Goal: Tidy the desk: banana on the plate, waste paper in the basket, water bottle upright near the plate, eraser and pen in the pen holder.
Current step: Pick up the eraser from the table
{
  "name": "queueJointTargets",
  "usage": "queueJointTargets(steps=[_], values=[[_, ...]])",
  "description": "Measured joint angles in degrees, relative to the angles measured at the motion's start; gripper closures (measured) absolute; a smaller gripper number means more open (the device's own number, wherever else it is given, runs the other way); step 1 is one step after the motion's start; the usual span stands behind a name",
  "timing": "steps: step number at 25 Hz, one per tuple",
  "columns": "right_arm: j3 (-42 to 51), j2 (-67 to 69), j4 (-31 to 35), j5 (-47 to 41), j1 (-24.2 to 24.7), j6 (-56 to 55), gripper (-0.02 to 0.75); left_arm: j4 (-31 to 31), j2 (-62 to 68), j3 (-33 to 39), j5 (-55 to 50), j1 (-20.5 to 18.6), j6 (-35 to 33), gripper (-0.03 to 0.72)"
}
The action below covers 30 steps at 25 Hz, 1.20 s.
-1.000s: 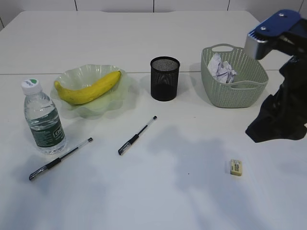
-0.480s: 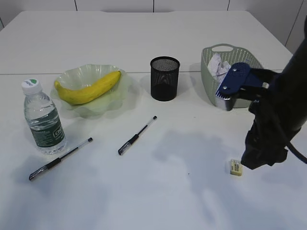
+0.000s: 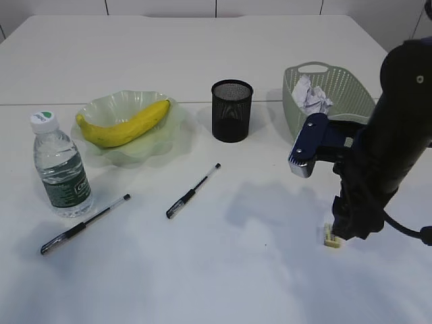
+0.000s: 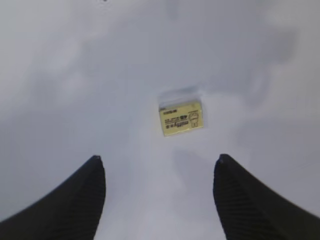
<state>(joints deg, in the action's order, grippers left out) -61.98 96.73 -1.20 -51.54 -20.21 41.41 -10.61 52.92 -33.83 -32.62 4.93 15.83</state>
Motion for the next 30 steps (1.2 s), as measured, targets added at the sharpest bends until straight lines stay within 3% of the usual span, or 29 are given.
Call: queueJointTargets(steps=[5,16,30], values=[[0.00,1.98,-3.24,2.79,0.13,0.00,0.237,0.00,0.00,0.00,-0.36,0.00,0.00,0.169],[0.00,9.02,-3.48,6.57,2.89,0.00,0.237,0.03,0.00,0.00,-0.77,0.00,0.00,0.169],[0.00,9.25,-2.79,9.94,3.03,2.39,0.237,0.03,0.00,0.00,-0.91,0.00,0.00,0.171]])
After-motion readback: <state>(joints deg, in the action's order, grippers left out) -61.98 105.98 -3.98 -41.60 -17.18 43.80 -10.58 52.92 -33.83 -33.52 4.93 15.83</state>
